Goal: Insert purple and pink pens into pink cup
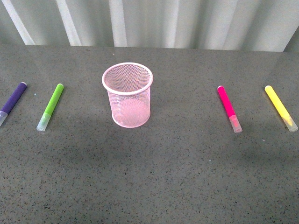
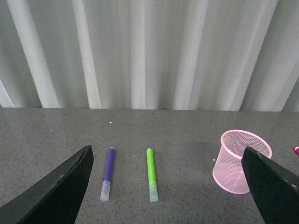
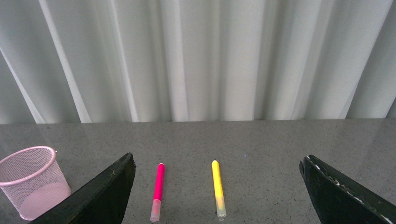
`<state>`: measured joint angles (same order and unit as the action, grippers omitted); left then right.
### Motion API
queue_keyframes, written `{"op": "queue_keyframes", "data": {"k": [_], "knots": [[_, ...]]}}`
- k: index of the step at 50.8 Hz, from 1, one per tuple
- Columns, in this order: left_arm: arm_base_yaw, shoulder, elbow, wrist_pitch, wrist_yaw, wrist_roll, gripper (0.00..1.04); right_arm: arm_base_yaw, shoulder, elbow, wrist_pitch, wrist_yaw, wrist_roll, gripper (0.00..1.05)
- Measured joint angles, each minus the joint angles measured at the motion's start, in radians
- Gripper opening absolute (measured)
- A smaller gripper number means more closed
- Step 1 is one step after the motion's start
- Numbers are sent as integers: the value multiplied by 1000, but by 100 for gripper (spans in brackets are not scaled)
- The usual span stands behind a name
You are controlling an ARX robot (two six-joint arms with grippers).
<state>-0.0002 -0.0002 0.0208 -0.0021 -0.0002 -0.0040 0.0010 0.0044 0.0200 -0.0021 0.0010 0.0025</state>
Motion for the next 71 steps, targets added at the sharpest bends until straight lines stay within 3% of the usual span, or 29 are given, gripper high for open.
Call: {"op": "queue_keyframes", "data": {"k": [65,66,68,71], "knots": [[0,0,0,0,-2,0,98,0,0,0,0,0,0,98],[-13,12,4,-17,-35,-13,98,0,0,0,0,0,0,98],[-69,91,48,-138,-218,-102,98,0,0,0,0,0,0,98],[-71,215,64,-132,-297,-190,98,0,0,0,0,0,0,98]]}}
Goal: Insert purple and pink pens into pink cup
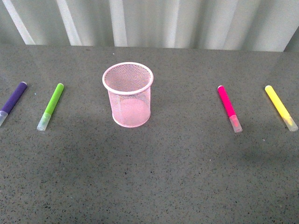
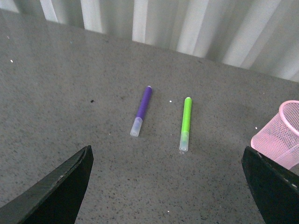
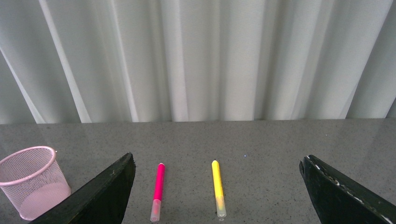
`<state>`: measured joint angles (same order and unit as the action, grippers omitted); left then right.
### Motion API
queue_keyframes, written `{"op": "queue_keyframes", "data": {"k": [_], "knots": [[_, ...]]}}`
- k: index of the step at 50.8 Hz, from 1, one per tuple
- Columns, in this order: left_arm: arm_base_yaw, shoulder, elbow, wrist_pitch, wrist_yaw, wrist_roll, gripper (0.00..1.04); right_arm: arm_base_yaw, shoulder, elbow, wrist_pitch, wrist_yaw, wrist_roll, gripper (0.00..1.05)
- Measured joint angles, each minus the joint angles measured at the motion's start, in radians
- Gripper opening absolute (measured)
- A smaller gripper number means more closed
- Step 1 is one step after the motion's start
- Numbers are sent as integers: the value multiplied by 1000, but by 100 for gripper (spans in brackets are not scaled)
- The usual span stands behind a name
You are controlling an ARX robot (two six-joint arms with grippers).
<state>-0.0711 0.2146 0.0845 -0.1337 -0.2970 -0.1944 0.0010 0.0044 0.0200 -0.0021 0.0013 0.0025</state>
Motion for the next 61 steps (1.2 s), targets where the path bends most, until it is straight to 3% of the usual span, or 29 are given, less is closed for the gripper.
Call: {"op": "queue_keyframes", "data": {"k": [14,20,27,47,54,61], "knots": [[236,538,190,502,314,25,98,0,0,0,0,0,0,98],[289,776,305,601,415,81,98,0,0,0,0,0,0,98],[325,1071,481,619,475,135,98,0,0,0,0,0,0,98],[348,1640,926,558,491,338,98,0,0,0,0,0,0,98],[347,1781,1064,427,437,435,98,0,0,0,0,0,0,98],[346,1838,1125,309,462,475,98,0,0,0,0,0,0,98]]}}
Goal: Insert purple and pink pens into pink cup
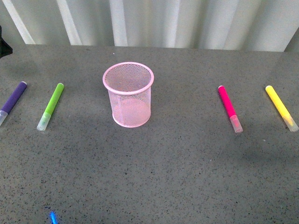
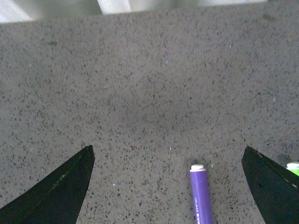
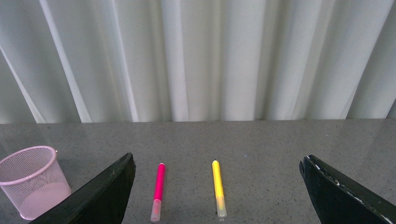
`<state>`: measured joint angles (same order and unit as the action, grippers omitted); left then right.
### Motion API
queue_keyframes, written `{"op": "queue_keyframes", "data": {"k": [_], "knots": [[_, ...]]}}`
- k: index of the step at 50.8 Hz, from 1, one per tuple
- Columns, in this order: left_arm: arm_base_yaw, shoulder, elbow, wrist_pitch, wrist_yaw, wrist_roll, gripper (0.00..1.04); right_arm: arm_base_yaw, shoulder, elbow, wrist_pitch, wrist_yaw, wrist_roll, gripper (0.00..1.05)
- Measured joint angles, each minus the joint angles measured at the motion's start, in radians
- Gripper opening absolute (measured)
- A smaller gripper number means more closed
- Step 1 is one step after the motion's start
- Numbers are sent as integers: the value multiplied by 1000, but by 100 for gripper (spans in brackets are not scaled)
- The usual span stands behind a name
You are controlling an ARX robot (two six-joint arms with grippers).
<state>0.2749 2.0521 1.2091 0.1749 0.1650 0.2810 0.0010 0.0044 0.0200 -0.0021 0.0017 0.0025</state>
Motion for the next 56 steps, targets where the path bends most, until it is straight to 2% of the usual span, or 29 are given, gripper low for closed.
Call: {"op": "queue_keyframes", "data": {"k": [6,18,34,52,56], "knots": [[-3,23,41,-65,-12,11,98,0,0,0,0,0,0,98],[-22,51,19,-93,16,37,98,0,0,0,0,0,0,98],[-48,143,-6,-37,-8,56,98,0,0,0,0,0,0,98],[-41,206,74,-71,-18,55,98,0,0,0,0,0,0,98],[-39,209,82,-85,-16,47,90,0,0,0,0,0,0,98]]}}
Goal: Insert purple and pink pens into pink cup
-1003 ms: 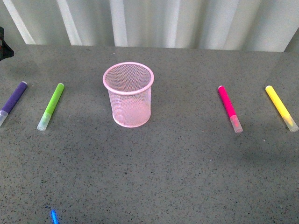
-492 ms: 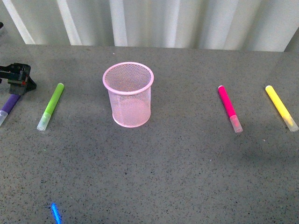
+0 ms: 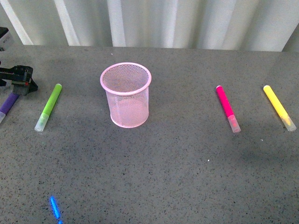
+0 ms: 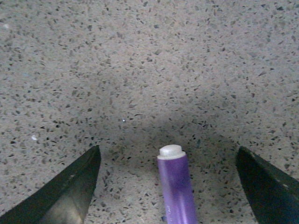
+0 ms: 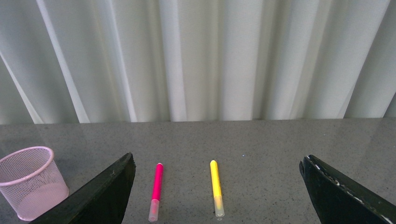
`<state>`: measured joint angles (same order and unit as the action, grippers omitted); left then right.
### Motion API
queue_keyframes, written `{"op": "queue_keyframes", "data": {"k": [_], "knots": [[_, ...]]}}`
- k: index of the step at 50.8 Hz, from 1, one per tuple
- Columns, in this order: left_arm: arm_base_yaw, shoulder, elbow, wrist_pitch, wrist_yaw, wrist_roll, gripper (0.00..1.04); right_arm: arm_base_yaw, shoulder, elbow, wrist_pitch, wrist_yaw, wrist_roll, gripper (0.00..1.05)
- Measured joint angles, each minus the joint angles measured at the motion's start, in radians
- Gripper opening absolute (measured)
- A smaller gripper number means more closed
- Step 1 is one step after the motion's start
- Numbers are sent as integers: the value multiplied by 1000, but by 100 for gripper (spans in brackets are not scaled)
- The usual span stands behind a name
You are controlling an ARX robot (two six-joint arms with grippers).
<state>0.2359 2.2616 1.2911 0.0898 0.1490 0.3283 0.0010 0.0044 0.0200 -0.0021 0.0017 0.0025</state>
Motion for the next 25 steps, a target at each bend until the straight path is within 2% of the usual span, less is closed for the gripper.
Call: {"op": "queue_keyframes", "data": {"k": [8,15,25], "knots": [[0,1,8,-19,7,-24,69,0,0,0,0,0,0,98],[6,1,10,-29,2,-51,40,0,0,0,0,0,0,98],[14,-10,4,-29,0,-81,15,0,0,0,0,0,0,98]]}}
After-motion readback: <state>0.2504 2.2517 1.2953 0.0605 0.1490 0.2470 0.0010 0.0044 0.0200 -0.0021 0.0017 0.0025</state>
